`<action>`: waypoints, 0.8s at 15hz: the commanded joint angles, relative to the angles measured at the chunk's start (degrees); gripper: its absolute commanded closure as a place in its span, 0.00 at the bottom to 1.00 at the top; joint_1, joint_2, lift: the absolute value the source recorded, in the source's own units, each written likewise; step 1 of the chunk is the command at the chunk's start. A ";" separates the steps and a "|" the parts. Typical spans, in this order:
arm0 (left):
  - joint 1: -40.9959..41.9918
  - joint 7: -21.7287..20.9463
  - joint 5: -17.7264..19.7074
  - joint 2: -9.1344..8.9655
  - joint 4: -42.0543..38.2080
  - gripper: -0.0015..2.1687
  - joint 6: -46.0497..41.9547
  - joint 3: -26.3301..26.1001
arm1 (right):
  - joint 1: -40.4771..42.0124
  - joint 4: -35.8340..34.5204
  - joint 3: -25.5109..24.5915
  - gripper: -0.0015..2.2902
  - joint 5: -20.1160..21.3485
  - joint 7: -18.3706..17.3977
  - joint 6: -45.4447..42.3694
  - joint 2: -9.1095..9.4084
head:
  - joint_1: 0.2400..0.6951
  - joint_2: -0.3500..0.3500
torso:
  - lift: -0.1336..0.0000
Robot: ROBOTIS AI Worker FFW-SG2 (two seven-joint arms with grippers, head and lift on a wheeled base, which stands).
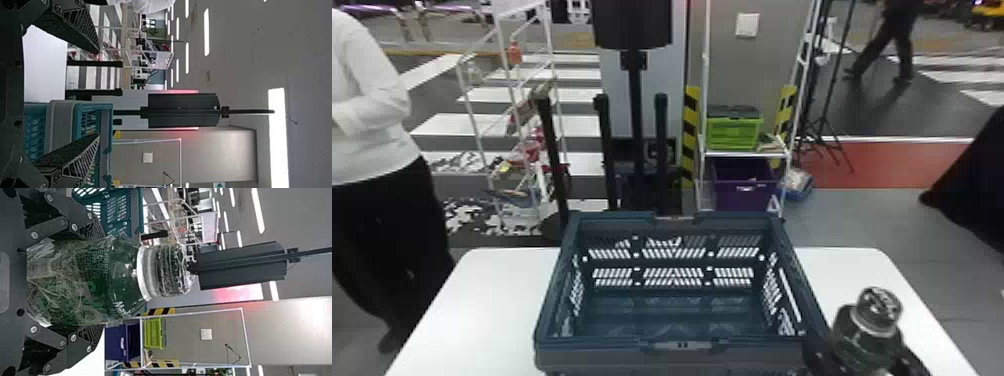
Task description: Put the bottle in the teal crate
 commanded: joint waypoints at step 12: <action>1.61 -0.03 2.03 -0.44 1.77 0.07 -5.90 2.70 | -35.03 8.94 13.38 0.83 1.44 -6.67 39.98 -0.92 | 0.57 0.50 | 1.00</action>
